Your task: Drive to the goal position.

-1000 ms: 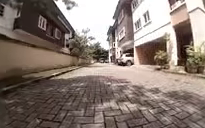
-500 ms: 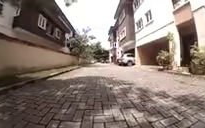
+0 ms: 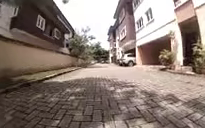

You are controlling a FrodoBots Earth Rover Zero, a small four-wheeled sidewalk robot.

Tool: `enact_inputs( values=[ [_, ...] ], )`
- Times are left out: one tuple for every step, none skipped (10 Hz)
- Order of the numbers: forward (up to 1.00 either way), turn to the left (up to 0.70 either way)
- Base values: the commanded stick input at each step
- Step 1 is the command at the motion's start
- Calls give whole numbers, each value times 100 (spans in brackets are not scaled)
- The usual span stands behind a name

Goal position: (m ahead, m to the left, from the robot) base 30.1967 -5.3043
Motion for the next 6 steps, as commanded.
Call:
enact_inputs(
  values=[
    [50,0],
    [50,0],
    [50,0],
    [50,0],
    [50,0],
    [50,0]
  ],
)
